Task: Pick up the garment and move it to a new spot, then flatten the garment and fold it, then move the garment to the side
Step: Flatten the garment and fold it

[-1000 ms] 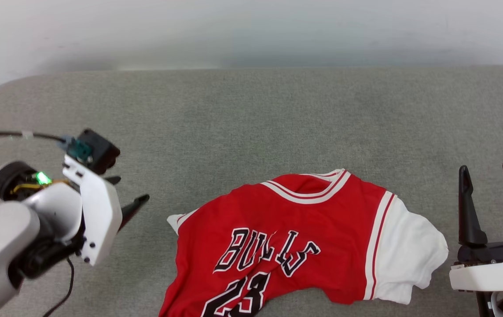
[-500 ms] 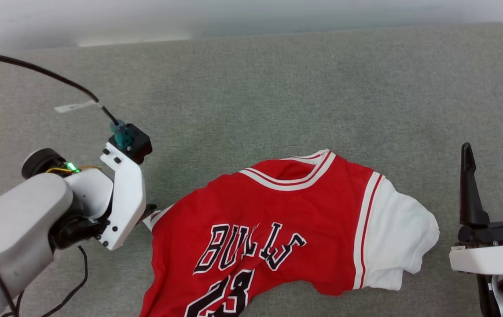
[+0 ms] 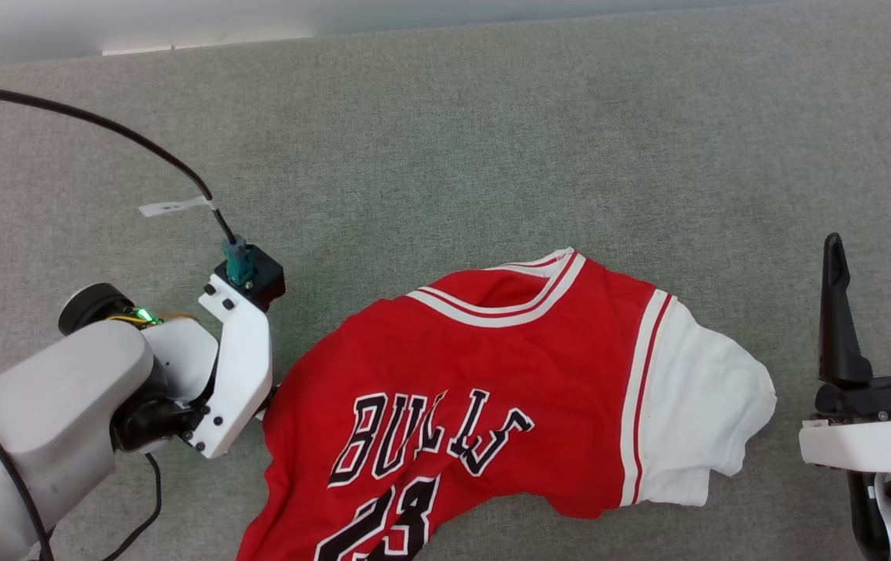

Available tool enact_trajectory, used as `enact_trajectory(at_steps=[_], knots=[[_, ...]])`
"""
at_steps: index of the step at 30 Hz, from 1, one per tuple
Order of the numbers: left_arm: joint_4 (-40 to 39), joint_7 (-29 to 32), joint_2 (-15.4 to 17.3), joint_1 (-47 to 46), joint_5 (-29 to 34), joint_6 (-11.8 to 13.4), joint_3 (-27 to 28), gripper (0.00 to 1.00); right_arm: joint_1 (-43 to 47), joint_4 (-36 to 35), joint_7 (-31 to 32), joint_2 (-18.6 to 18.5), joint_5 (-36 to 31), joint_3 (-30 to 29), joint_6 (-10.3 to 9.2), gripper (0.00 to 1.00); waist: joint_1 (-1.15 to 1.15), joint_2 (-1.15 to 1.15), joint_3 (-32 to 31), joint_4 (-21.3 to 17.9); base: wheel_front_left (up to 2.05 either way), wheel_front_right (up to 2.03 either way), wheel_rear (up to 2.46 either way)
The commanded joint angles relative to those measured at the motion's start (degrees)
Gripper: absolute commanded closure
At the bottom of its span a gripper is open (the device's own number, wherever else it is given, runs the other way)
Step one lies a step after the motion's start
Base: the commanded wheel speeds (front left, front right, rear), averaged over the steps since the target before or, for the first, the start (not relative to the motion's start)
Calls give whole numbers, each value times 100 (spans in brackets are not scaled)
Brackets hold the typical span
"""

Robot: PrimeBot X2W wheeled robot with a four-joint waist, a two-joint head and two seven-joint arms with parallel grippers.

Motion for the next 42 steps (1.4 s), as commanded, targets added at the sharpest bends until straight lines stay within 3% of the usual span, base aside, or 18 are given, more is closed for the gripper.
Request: enact_trajectory(at_steps=[1,12,24,30,35,42], knots=[[44,85,-121,309,-3,-44,-268,100,-80,-5,-13,1,-8,-9,-5,0,0,0,1,0,0,0,0],[-237,-435,47,-353,155,-27,-79,100,15,-3,-13,21,-43,-62,-6,0,0,0,-208,98,0,0,0],[-5,-1753,307,-1154,697,129,636,100,56,-73,-13,14,-6,-80,-5,0,0,0,-300,52,0,0,0],[374,-2086,622,-828,826,314,620,100,128,-107,-13,37,-11,-119,-5,0,0,0,-175,-5,0,0,0],[635,-2101,751,-211,488,344,484,100,134,-109,-13,56,-20,-158,-6,0,0,0,-76,-20,0,0,0],[871,-1928,550,784,-23,286,154,100,210,48,-13,42,-58,-164,-6,0,0,0,-133,20,0,0,0]])
